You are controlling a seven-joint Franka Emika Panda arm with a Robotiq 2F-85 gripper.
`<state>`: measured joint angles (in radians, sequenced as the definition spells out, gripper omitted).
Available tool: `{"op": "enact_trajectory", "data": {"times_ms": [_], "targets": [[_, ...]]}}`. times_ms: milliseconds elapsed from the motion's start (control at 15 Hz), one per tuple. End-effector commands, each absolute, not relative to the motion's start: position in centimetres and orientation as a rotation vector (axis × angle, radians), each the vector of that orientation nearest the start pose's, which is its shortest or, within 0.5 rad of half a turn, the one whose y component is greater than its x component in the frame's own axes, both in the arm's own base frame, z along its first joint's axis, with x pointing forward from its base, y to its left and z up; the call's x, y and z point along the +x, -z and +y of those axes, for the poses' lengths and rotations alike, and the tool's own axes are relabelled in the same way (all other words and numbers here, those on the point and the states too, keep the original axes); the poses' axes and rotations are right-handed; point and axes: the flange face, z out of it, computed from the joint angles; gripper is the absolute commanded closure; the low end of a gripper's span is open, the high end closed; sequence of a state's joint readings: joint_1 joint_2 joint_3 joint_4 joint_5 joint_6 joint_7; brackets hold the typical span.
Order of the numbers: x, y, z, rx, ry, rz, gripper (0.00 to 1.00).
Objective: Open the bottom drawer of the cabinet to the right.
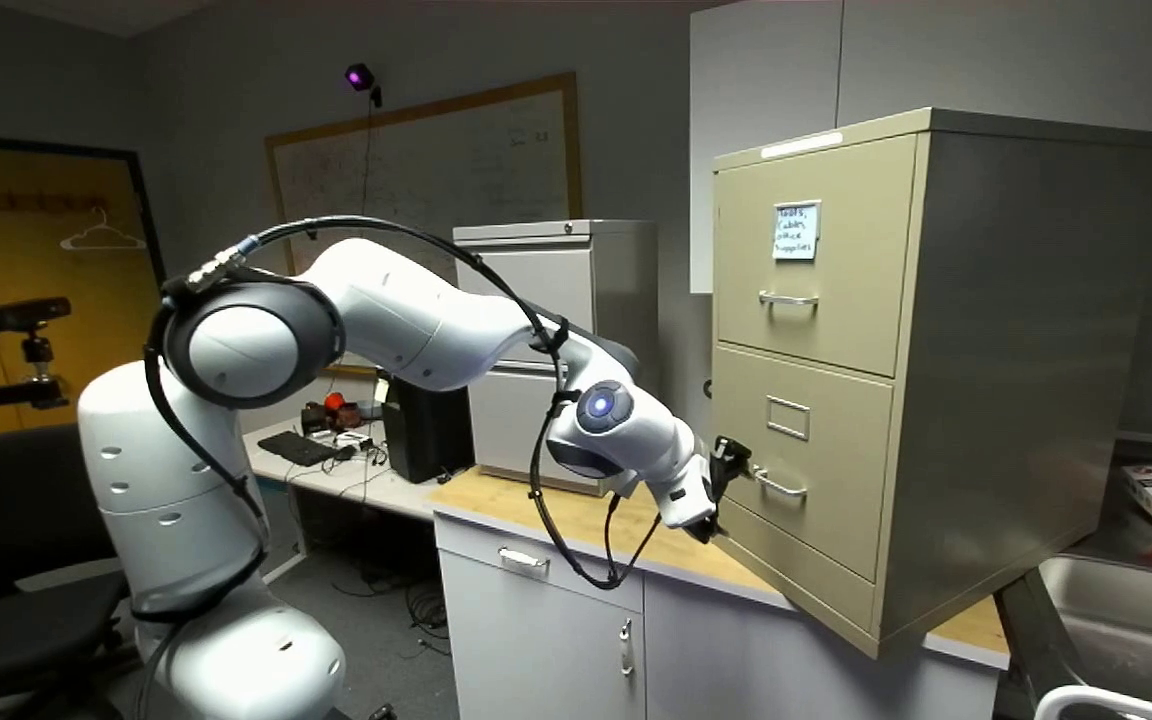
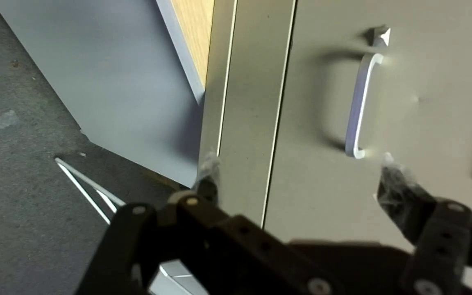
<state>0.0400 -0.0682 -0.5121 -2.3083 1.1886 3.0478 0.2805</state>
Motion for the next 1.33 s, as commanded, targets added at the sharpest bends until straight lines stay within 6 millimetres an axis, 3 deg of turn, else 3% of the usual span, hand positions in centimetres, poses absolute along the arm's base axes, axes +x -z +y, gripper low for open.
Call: {"op": "enact_trajectory", "data": {"times_ms": [0, 267, 533, 800, 1267], "targets": [[44.2, -43.9, -32.0, -1.344, 0.936, 2.03, 0.0], [46.4, -46.5, -32.9, -1.353, 0.986, 1.987, 0.0], [49.3, -47.8, -33.5, -1.412, 0.987, 1.947, 0.0], [51.8, -47.2, -34.0, -1.471, 0.925, 1.944, 0.0], [54.4, -44.3, -35.0, -1.572, 0.804, 1.999, 0.0]]}}
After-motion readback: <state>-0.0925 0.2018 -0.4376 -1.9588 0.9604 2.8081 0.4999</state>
